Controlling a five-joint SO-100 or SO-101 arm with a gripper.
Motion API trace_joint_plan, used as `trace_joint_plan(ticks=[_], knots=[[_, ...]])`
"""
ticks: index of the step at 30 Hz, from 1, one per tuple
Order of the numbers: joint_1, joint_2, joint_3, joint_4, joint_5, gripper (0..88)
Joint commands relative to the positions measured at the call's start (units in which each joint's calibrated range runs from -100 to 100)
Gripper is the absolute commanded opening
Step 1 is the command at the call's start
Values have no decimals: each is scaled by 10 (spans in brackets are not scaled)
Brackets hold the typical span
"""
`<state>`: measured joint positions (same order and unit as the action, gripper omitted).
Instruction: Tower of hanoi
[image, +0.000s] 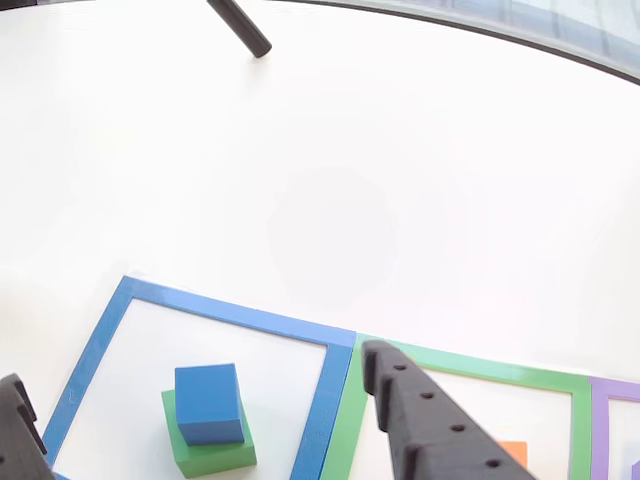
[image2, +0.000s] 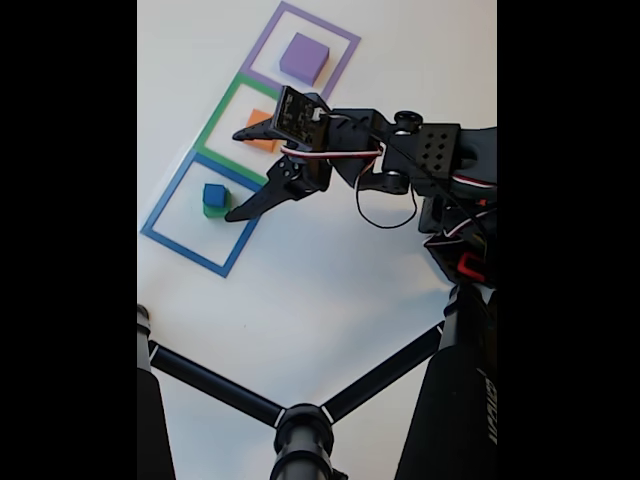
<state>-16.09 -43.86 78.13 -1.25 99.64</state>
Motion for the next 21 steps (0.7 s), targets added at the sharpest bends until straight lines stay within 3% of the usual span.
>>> trace_joint_plan(ticks=[1,5,21], knots=[[-2,76,12,-157,4,411],[3,165,22,-271,4,410],[-14,420,19,-525,4,409]])
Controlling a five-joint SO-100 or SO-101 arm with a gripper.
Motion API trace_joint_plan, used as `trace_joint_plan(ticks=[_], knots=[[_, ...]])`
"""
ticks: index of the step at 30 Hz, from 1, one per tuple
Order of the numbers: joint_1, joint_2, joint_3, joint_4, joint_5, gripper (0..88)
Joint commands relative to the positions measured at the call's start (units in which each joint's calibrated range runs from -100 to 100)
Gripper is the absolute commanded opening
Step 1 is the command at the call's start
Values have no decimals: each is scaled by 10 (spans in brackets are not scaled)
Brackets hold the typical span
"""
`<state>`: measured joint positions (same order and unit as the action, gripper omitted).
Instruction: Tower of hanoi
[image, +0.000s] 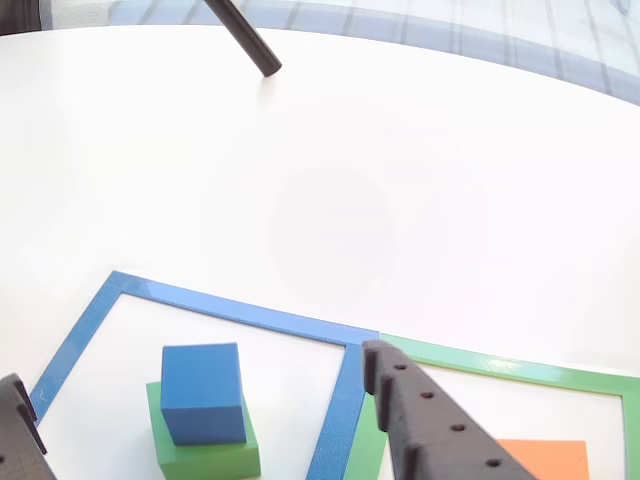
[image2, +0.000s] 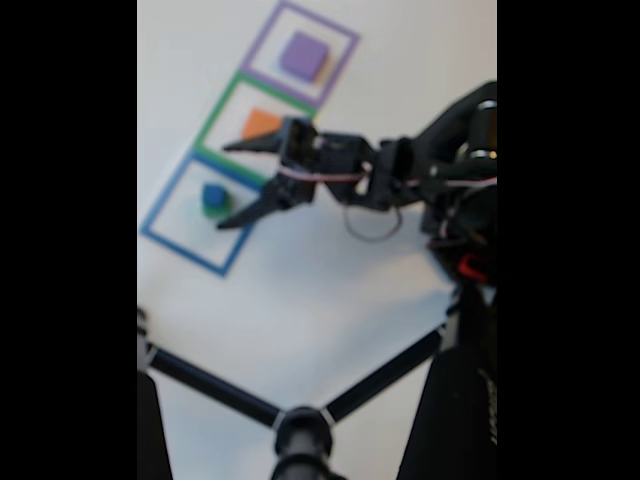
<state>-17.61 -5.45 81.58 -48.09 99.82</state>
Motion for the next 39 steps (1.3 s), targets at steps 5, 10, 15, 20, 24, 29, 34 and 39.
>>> trace_joint_plan(ticks=[5,10,15,20,24,29,34,39], knots=[[4,94,-29,-100,2,409],[-3,115,-40,-105,2,409],[-16,131,-57,-103,2,408],[-33,136,-62,-100,2,408],[-43,142,-69,-97,2,405],[-47,157,-80,-97,2,405],[-47,172,-93,-97,2,404],[-47,186,-109,-97,2,404]])
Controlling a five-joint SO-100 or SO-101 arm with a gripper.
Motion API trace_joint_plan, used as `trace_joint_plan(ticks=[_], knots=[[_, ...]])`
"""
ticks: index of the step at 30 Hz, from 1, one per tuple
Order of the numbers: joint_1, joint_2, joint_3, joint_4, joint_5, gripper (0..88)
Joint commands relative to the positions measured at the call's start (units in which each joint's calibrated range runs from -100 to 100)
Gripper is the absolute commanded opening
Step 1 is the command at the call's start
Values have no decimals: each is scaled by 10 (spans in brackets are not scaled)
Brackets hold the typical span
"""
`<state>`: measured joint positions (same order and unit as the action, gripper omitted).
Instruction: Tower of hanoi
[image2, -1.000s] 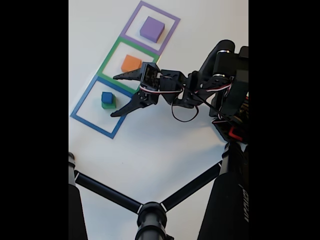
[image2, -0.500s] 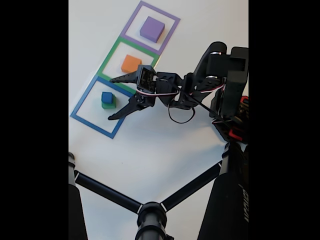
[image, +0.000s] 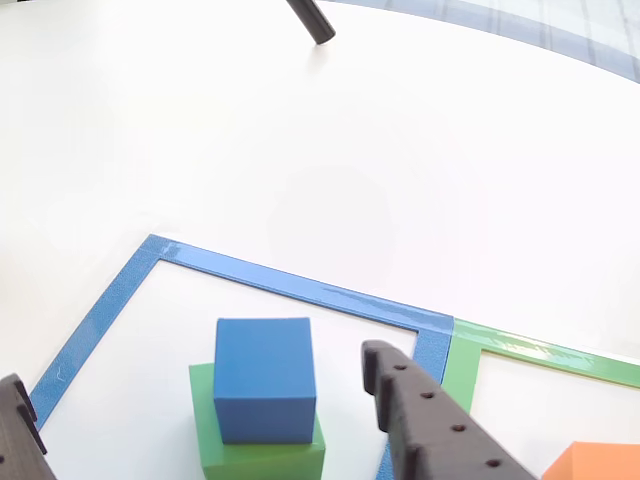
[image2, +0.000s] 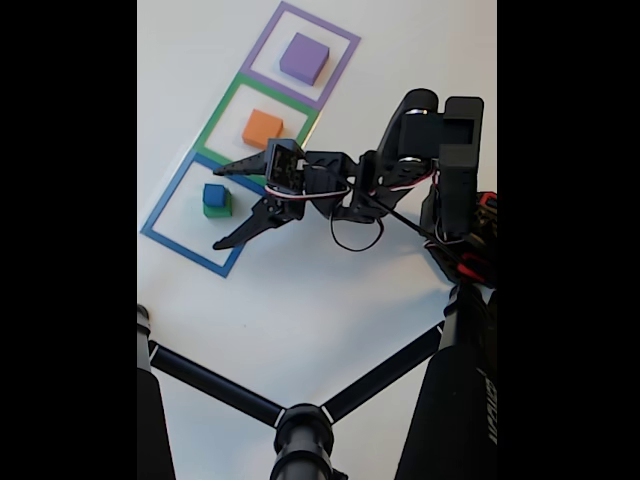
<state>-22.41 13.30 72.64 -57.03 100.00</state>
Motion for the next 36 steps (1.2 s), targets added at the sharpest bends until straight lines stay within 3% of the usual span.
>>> trace_joint_plan(ticks=[1,11,16,36], knots=[[1,1,-21,-8,0,404],[-6,11,-22,-8,0,371],[-12,15,-23,-8,0,295],[-31,24,-31,-9,0,131]])
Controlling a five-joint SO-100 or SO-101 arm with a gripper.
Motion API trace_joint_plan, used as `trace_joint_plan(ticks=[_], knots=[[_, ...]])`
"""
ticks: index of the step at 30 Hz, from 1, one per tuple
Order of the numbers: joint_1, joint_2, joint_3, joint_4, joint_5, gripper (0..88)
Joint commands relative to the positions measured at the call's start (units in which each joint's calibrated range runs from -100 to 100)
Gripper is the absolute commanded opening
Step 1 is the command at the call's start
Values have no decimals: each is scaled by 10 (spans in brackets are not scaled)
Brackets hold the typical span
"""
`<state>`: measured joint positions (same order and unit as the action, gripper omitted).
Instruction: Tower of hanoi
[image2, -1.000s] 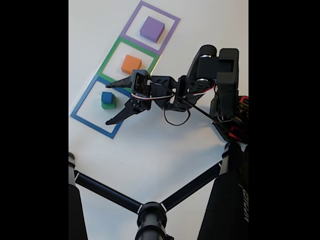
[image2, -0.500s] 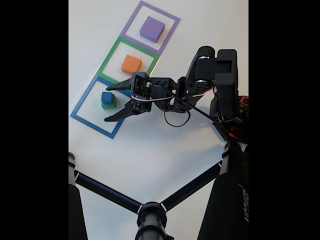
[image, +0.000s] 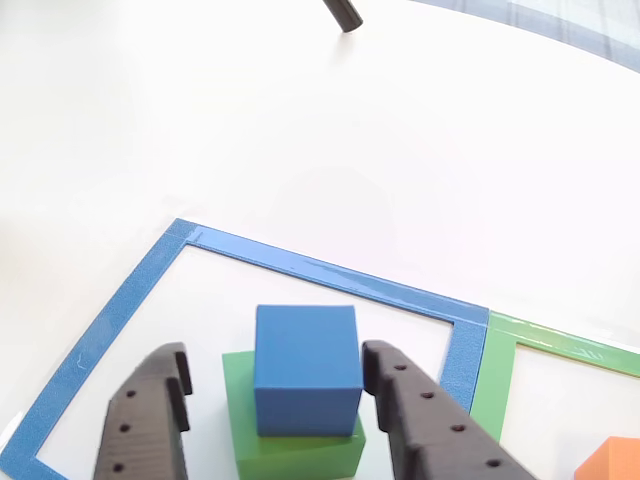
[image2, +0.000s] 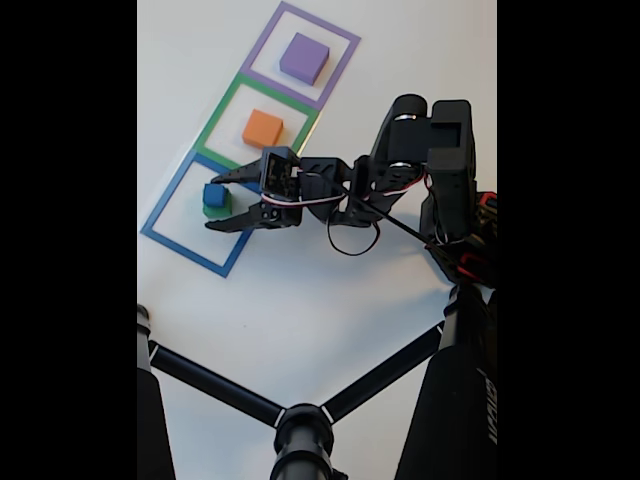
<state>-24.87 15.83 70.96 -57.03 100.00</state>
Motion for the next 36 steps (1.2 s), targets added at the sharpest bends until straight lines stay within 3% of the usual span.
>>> trace_joint_plan(ticks=[1,11,24,29,36], knots=[[-6,-1,-14,-9,0,120],[-10,-2,-14,-9,0,16],[-5,-61,0,26,0,12],[-4,-210,0,165,0,11],[61,-499,-8,557,0,11]])
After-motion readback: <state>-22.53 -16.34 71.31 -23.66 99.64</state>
